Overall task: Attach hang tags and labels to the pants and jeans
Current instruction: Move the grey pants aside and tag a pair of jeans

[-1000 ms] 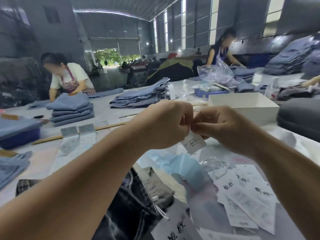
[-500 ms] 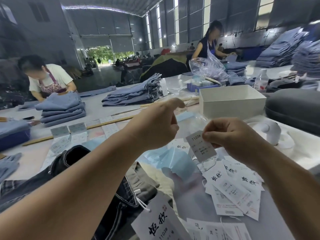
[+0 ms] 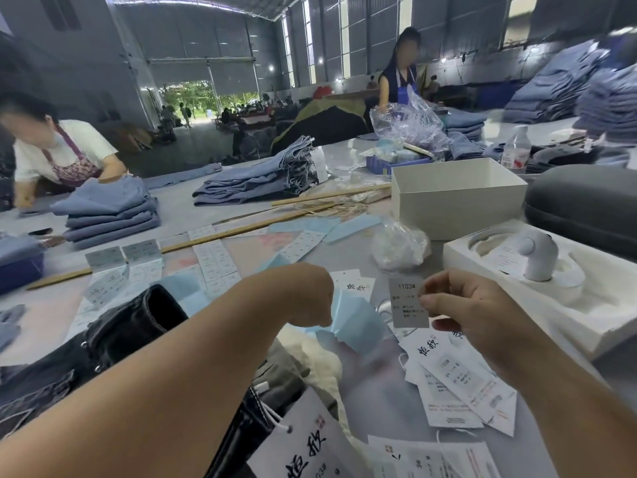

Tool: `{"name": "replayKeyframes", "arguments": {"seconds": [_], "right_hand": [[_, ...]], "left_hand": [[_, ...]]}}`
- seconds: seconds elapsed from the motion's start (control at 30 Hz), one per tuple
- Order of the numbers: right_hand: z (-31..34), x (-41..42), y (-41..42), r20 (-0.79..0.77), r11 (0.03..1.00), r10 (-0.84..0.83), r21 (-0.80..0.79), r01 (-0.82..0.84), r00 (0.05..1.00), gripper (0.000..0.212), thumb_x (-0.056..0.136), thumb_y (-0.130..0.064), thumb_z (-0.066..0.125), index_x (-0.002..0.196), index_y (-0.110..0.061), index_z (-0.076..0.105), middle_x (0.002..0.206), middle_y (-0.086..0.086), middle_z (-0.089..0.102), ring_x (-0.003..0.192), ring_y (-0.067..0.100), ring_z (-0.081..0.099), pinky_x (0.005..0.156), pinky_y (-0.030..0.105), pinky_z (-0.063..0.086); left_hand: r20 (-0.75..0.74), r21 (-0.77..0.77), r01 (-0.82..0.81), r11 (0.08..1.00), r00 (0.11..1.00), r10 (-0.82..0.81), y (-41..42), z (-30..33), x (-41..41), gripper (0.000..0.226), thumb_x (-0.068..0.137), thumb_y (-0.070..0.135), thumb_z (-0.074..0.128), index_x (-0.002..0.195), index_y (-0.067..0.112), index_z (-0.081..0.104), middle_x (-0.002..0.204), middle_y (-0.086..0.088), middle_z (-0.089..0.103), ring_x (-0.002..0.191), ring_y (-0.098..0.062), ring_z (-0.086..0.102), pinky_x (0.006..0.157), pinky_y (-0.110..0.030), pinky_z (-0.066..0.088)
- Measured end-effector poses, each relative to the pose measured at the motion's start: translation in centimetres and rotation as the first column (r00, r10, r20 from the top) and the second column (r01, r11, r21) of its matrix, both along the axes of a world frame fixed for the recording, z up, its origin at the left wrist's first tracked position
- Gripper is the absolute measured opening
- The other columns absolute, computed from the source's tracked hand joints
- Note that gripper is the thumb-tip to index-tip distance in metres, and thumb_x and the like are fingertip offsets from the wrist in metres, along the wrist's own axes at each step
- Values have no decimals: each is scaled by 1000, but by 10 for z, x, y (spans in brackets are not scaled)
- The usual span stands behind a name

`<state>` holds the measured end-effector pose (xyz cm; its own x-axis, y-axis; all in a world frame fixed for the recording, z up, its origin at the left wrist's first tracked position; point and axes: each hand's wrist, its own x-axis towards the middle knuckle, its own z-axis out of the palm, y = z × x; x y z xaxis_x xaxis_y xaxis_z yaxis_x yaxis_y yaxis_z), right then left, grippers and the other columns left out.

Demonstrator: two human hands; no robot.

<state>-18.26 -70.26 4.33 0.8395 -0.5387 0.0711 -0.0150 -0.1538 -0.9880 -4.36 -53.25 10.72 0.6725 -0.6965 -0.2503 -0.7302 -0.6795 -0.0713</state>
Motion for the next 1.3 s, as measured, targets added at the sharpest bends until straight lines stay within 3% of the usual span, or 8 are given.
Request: {"name": "replayKeyframes", "arguments": {"seconds": [0.2, 0.37, 0.57, 0.77, 0.87, 1.07, 1.17, 1.3], "right_hand": [[-15, 23, 4, -30, 998, -25, 55, 27, 999, 9, 86, -3, 65, 85, -11, 66, 84, 12, 73, 78, 24, 62, 73, 36, 50], [-35, 46, 2, -62, 989, -105, 94, 111, 993, 11, 84, -4, 68, 87, -14, 68, 80, 5, 73, 75, 26, 61, 80, 46, 53], [-58, 73, -2, -76, 970, -176, 155, 186, 982, 14, 83, -2, 68, 85, -16, 67, 71, -3, 72, 75, 22, 65, 68, 35, 51], [-69, 98, -7, -110, 964, -196, 161, 213, 974, 13, 86, -2, 65, 89, -15, 66, 76, 0, 73, 74, 22, 66, 66, 33, 51], [-71, 110, -10, -121, 961, -218, 149, 235, 968, 12, 86, -2, 64, 88, -13, 66, 77, 2, 73, 67, 16, 63, 63, 31, 50], [-81, 126, -10, -126, 964, -244, 79, 255, 962, 12, 84, -3, 66, 75, -11, 68, 65, 4, 71, 46, 2, 55, 54, 26, 45], [-86, 133, -9, -141, 967, -234, 67, 245, 962, 16, 82, 0, 68, 70, -9, 67, 60, 3, 69, 44, 1, 53, 53, 26, 42], [-91, 142, -5, -181, 978, -202, 20, 209, 962, 15, 80, -2, 72, 69, -11, 68, 53, -4, 64, 43, 1, 51, 54, 27, 41]], "left_hand": [[34, 83, 53, 995, 998, -56, -28, -19, 22, 20, 91, 18, 55, 105, 11, 68, 97, -11, 65, 97, -28, 62, 73, -31, 46], [19, 79, 125, 989, 992, -127, -41, -61, 36, 39, 91, 13, 47, 130, 12, 53, 129, -10, 55, 119, -31, 54, 93, -38, 45], [-37, 68, 221, 973, 975, -219, -52, -92, 52, 63, 91, 19, 52, 148, 15, 27, 151, -4, 35, 138, -31, 32, 108, -43, 34], [82, 185, 291, 939, 947, -310, -58, -82, 65, 42, 94, 30, 51, 133, 19, 44, 123, -10, 59, 117, -31, 47, 100, -45, 31], [56, 194, 247, 949, 963, -262, -61, -76, 72, 26, 101, 39, 40, 102, 17, 52, 121, -13, 59, 115, -33, 51, 105, -50, 27], [-153, 232, 50, 971, 988, -14, -54, -92, 87, 45, 105, 43, 23, 132, 19, 50, 126, -13, 55, 105, -32, 49, 93, -51, 36], [-132, 207, 7, 978, 991, 20, -51, -99, 96, 23, 102, 35, 38, 98, 16, 52, 107, -7, 57, 90, -25, 43, 87, -47, 38], [-144, 132, -97, 987, 983, 116, -47, -108, 100, 35, 91, 36, 56, 68, 21, 34, 74, 5, 43, 82, -20, 47, 84, -38, 41]]}}
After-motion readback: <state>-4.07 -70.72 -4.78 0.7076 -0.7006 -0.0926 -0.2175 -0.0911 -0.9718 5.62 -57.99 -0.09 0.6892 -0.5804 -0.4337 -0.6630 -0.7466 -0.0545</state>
